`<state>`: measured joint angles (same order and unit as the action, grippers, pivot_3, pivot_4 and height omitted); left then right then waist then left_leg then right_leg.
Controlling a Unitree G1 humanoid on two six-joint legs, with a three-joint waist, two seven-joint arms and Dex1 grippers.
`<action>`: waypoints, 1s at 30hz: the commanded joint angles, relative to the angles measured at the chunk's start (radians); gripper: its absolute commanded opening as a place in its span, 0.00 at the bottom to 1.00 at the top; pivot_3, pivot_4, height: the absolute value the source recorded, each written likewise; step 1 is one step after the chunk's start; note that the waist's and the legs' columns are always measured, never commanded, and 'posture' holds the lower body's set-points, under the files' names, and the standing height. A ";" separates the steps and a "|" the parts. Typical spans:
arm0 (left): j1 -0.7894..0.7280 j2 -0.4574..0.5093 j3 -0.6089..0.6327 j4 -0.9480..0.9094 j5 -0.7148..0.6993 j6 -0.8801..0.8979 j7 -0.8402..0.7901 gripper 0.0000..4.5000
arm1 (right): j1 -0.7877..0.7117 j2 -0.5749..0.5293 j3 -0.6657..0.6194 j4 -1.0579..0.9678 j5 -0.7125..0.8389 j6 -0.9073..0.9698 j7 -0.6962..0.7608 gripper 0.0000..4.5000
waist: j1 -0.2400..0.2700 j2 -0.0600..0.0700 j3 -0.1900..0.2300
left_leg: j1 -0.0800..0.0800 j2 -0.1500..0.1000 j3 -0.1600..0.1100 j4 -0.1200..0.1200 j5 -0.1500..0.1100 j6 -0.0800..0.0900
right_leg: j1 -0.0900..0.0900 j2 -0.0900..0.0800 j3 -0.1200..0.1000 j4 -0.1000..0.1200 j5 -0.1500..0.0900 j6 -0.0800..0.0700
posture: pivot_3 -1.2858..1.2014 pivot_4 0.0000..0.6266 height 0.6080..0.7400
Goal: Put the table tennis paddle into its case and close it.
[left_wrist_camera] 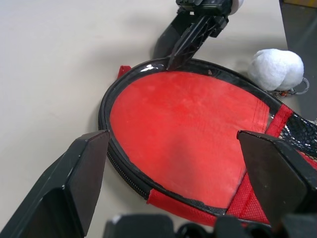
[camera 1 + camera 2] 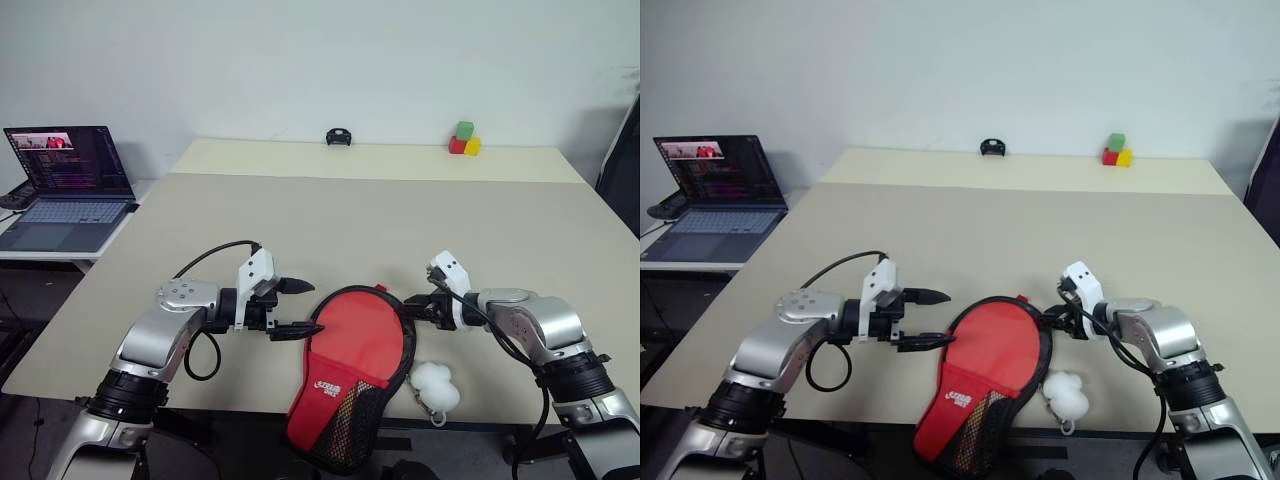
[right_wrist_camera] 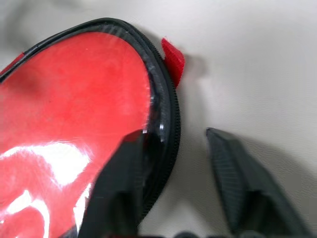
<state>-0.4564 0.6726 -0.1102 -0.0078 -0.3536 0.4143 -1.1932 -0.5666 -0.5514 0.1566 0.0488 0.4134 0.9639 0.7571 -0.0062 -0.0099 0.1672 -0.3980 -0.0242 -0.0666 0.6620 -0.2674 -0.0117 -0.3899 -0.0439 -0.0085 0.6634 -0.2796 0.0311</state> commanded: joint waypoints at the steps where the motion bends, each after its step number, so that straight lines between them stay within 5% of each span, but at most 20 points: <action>1: -0.005 0.010 0.032 -0.039 -0.012 -0.006 0.014 1.00 | -0.027 -0.016 0.006 0.019 -0.026 -0.006 0.008 0.11 | 0.000 0.000 0.000 | 0.000 0.000 0.000 0.000 0.000 0.000 | 0.000 0.000 0.000 0.000 0.000 0.000 | 0.52 0.24 1.00; 3: -0.004 0.010 0.031 -0.040 -0.011 -0.009 0.019 1.00 | -0.046 -0.018 0.013 0.026 -0.027 -0.003 0.024 0.00 | -0.001 0.000 0.000 | 0.000 0.000 0.000 0.000 0.000 0.000 | 0.000 0.000 0.000 0.000 0.000 0.000 | 0.52 0.24 1.00; 30: 0.009 -0.018 0.008 -0.044 0.002 -0.033 0.070 1.00 | -0.479 0.119 0.126 0.606 -0.294 -0.392 0.194 0.00 | -0.023 0.001 0.001 | 0.000 0.000 0.002 0.000 0.000 0.000 | -0.002 0.000 0.000 0.002 0.000 0.000 | 0.52 0.24 1.00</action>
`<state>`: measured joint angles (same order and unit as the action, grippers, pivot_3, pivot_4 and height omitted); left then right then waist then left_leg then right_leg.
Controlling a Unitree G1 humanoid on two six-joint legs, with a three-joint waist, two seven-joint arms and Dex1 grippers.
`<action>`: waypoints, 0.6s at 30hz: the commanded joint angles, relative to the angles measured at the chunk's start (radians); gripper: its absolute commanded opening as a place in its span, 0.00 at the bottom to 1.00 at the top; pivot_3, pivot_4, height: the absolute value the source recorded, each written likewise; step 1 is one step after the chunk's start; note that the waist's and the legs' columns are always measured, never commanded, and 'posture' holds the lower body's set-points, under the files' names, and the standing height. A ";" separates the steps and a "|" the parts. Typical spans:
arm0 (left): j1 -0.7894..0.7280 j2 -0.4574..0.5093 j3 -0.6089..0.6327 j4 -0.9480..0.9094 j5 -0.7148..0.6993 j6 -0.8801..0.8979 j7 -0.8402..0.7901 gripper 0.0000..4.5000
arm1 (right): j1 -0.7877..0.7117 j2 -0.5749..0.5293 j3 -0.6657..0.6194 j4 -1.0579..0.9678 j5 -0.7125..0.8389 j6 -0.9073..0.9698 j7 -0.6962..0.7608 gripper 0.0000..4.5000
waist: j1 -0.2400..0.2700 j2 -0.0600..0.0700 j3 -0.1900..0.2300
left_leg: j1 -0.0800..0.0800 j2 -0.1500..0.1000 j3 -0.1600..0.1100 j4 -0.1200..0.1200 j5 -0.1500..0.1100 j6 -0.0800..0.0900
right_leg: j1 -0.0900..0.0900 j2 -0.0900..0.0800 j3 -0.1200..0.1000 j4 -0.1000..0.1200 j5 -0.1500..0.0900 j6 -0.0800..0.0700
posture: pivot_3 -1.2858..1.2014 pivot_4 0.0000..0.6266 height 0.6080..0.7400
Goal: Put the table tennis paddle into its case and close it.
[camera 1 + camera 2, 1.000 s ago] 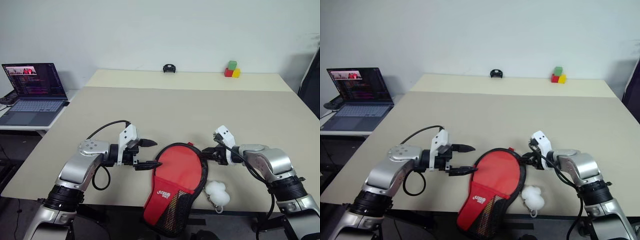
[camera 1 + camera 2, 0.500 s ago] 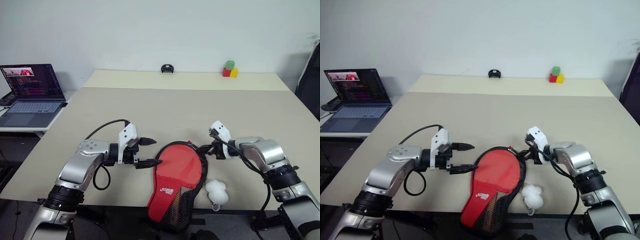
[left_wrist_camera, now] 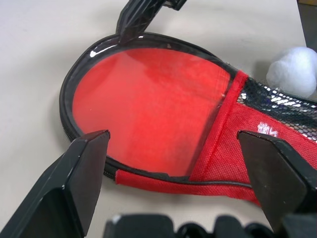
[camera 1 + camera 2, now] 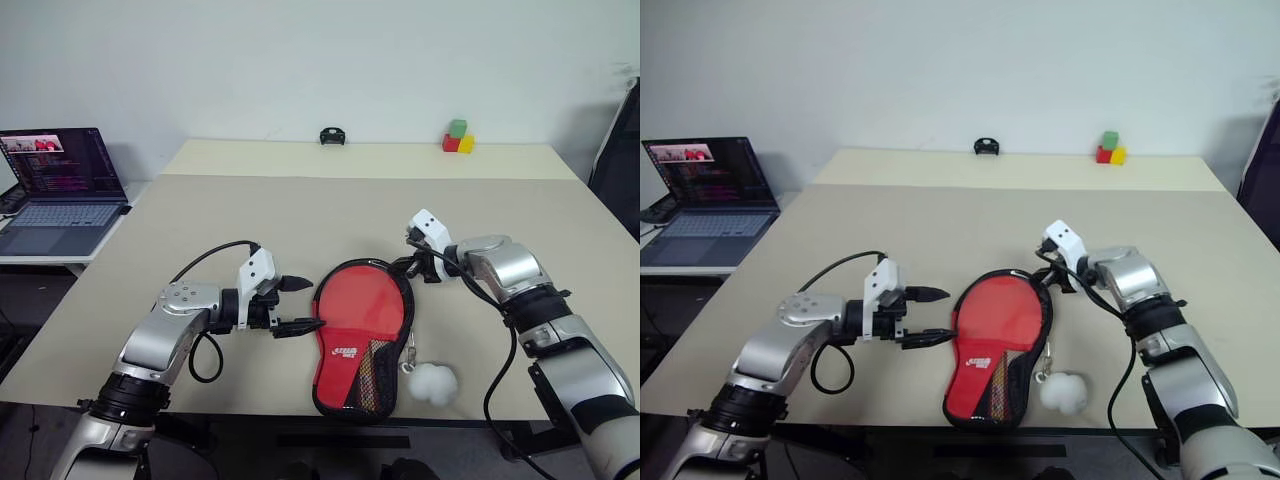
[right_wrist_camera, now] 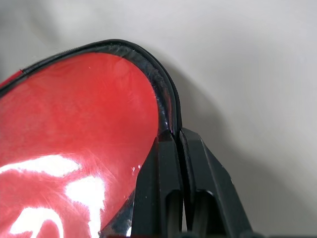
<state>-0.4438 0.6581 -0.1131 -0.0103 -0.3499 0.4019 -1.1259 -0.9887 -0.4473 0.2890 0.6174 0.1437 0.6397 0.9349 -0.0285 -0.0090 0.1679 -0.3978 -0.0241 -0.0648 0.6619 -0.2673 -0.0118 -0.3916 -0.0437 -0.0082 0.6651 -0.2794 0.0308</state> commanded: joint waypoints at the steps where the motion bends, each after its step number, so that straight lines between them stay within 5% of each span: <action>1: -0.003 -0.004 0.010 -0.042 -0.002 -0.020 0.004 1.00 | -0.070 0.024 -0.006 0.065 -0.035 -0.087 0.022 0.00 | -0.001 0.000 0.000 | 0.000 0.000 0.000 0.000 0.000 0.000 | 0.000 0.000 0.000 0.000 0.000 0.000 | 0.52 0.24 1.00; 18: -0.013 -0.023 -0.002 -0.030 0.010 -0.027 0.007 1.00 | -0.152 0.143 -0.047 0.277 -0.113 -0.202 -0.019 0.00 | -0.007 0.000 0.000 | 0.000 0.000 0.006 0.000 0.000 0.000 | -0.006 0.000 0.004 0.007 0.000 0.000 | 0.52 0.24 1.00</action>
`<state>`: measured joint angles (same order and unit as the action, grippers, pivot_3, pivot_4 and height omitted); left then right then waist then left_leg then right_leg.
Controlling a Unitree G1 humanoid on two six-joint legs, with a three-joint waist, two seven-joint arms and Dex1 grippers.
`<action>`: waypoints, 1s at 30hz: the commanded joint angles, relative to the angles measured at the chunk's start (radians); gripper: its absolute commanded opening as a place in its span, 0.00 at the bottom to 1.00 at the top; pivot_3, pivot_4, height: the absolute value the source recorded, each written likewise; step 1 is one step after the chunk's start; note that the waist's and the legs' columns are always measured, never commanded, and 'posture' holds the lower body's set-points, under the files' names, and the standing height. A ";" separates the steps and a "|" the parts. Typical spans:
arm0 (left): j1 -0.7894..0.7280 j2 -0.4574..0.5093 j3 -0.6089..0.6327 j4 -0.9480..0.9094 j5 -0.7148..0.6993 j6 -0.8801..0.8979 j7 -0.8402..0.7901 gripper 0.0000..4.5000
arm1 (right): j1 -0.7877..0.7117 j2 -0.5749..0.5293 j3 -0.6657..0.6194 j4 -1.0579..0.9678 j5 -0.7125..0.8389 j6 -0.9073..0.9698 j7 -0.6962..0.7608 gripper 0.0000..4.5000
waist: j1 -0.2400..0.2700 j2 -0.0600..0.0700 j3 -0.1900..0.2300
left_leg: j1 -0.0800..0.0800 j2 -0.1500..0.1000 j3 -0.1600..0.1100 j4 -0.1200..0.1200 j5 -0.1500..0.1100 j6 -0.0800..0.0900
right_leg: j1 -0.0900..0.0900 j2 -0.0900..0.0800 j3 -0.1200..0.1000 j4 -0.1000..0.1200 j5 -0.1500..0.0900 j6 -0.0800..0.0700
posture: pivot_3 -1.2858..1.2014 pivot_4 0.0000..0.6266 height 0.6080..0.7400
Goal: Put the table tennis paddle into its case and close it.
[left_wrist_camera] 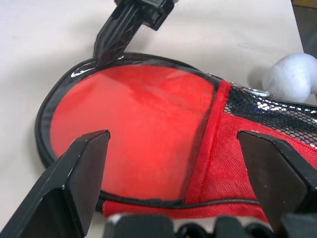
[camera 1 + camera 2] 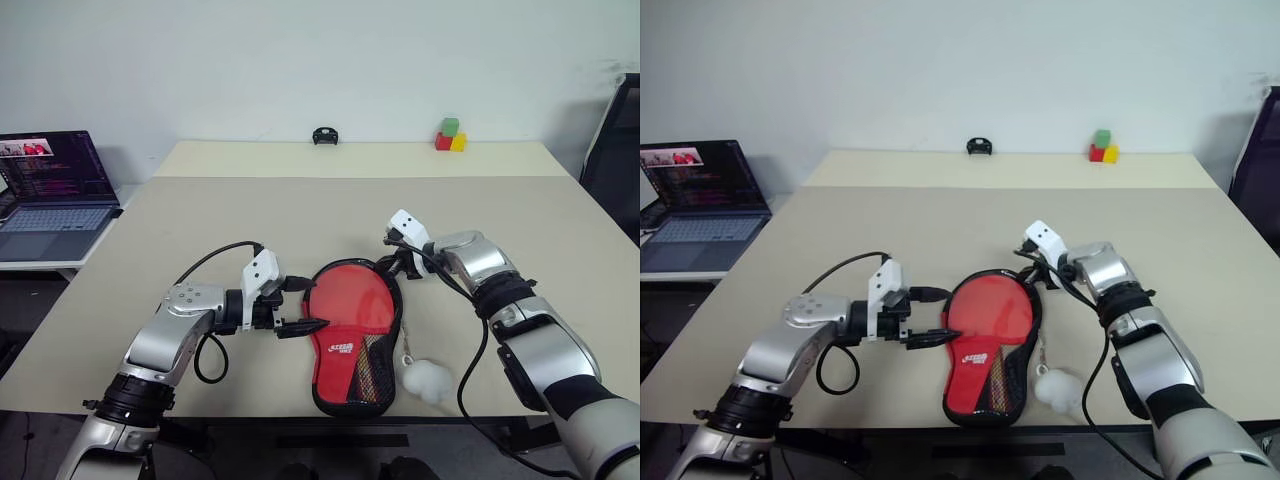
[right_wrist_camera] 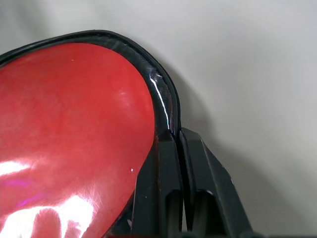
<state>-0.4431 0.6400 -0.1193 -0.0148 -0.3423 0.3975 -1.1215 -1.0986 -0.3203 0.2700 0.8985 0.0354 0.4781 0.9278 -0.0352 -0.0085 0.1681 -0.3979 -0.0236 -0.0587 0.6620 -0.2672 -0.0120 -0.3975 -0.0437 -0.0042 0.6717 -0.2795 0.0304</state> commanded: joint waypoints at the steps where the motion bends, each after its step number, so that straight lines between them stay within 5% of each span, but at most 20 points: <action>1: -0.014 -0.006 0.004 -0.025 0.003 -0.024 0.003 1.00 | -0.043 0.020 -0.030 -0.001 -0.007 -0.043 -0.011 0.00 | 0.000 0.000 0.000 | 0.000 0.000 0.002 0.000 0.000 0.000 | -0.003 0.000 0.003 0.003 0.000 0.000 | 0.52 0.24 1.00; 5: -0.015 -0.012 0.003 -0.021 0.008 -0.028 0.003 1.00 | -0.048 0.044 -0.056 0.009 -0.006 -0.055 -0.033 0.00 | -0.004 0.000 0.000 | 0.000 0.001 0.008 0.000 0.000 -0.001 | -0.008 0.002 0.014 0.009 0.000 -0.001 | 0.52 0.24 1.00; 8: -0.017 -0.017 0.003 -0.019 0.010 -0.029 0.002 1.00 | -0.050 0.045 -0.061 0.008 -0.012 -0.058 -0.035 0.15 | -0.009 0.000 0.000 | 0.001 0.001 0.009 0.000 0.000 -0.001 | -0.008 0.003 0.016 0.010 0.000 -0.001 | 0.52 0.24 1.00; 19: -0.043 -0.048 -0.018 0.018 0.038 -0.057 0.005 1.00 | -0.055 0.038 -0.174 -0.101 0.069 0.004 -0.061 0.99 | -0.008 0.000 0.000 | 0.000 0.001 0.010 0.000 0.000 -0.001 | -0.009 0.003 0.017 0.009 0.000 -0.001 | 0.52 0.24 1.00; 30: -0.244 -0.227 -0.135 0.388 0.201 -0.355 -0.005 1.00 | 0.355 -0.287 -0.274 -1.031 0.334 0.549 0.055 1.00 | 0.032 -0.002 -0.001 | -0.003 0.000 0.009 0.001 0.000 0.000 | -0.009 0.003 0.016 0.007 0.000 0.000 | 0.52 0.24 1.00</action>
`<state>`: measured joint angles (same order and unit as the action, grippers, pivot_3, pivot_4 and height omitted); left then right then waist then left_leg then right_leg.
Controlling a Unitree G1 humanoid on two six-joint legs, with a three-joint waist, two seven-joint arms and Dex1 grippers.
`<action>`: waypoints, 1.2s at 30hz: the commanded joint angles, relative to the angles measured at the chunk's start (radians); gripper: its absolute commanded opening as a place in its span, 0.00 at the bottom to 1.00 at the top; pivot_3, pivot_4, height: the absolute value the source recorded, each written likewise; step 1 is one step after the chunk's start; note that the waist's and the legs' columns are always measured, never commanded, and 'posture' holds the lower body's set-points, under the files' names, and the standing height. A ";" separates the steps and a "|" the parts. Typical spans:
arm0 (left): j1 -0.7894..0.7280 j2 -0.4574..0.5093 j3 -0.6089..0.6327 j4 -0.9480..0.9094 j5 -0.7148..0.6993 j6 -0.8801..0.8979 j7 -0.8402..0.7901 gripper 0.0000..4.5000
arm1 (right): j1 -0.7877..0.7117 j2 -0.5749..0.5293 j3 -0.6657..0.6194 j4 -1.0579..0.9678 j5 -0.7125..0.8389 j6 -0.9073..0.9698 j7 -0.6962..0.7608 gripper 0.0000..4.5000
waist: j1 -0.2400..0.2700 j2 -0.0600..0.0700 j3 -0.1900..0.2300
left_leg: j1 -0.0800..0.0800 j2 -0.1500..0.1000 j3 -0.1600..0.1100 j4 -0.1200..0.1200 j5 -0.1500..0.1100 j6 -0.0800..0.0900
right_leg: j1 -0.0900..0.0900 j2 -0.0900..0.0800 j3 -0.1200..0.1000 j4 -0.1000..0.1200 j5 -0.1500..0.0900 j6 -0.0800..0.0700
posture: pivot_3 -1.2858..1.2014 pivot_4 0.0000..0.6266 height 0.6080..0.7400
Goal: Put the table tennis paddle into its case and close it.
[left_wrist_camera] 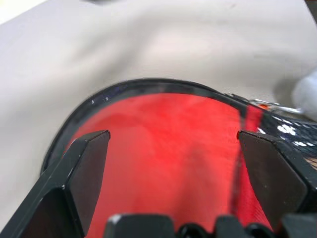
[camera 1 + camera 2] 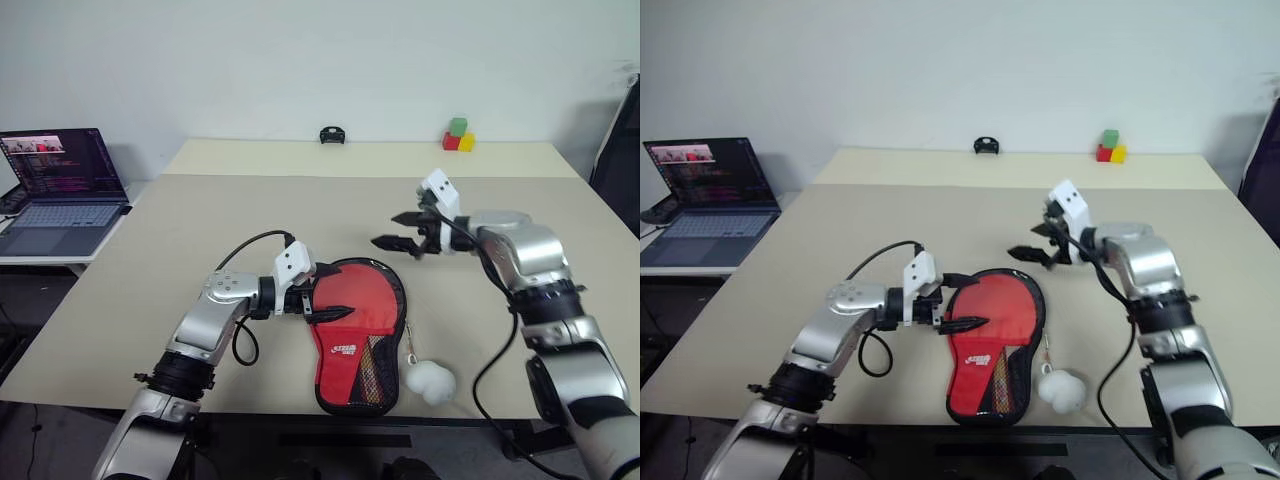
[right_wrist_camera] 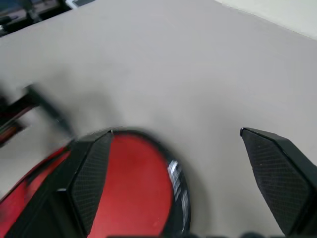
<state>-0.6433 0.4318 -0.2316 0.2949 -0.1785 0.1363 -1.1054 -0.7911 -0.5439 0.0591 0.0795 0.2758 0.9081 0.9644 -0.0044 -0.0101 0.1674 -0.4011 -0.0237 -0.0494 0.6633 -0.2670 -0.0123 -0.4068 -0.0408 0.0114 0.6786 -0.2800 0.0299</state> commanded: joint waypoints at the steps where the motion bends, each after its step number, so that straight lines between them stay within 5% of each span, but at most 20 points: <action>1: -0.060 -0.031 -0.032 0.123 0.047 -0.123 -0.035 1.00 | 0.090 -0.096 -0.088 -0.296 0.139 0.177 0.023 1.00 | 0.000 0.000 0.000 | 0.000 0.000 0.000 0.000 0.000 0.000 | 0.000 0.000 0.000 0.000 0.000 0.000 | 0.52 0.24 1.00; 12: -0.158 -0.110 -0.067 0.444 0.134 -0.353 -0.099 1.00 | 0.409 -0.276 -0.346 -0.805 0.534 0.541 -0.002 1.00 | -0.010 -0.002 0.001 | 0.002 0.001 -0.001 0.000 0.000 0.000 | 0.002 0.002 -0.001 0.001 0.000 0.000 | 0.52 0.24 1.00; 20: -0.181 -0.119 -0.061 0.518 0.143 -0.403 -0.110 1.00 | 0.640 -0.304 -0.201 -0.889 0.399 0.394 -0.202 1.00 | -0.010 -0.004 0.000 | 0.003 0.000 0.000 0.001 0.000 0.001 | 0.003 0.003 -0.001 0.002 0.000 0.001 | 0.52 0.24 1.00; 36: -0.163 -0.102 -0.045 0.509 0.147 -0.405 -0.100 1.00 | 0.676 -0.230 0.039 -0.819 0.283 0.267 -0.372 1.00 | -0.013 -0.005 -0.001 | 0.003 0.000 0.000 0.002 0.000 0.001 | 0.003 0.004 -0.001 0.002 0.000 0.001 | 0.52 0.24 1.00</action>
<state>-0.8174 0.3143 -0.2861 0.8026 -0.0531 -0.2672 -1.2094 -0.1169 -0.7754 0.1005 -0.7331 0.5680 1.1981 0.6001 -0.0174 -0.0146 0.1668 -0.3977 -0.0235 -0.0499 0.6649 -0.2668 -0.0117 -0.4033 -0.0367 0.0106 0.6807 -0.2798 0.0314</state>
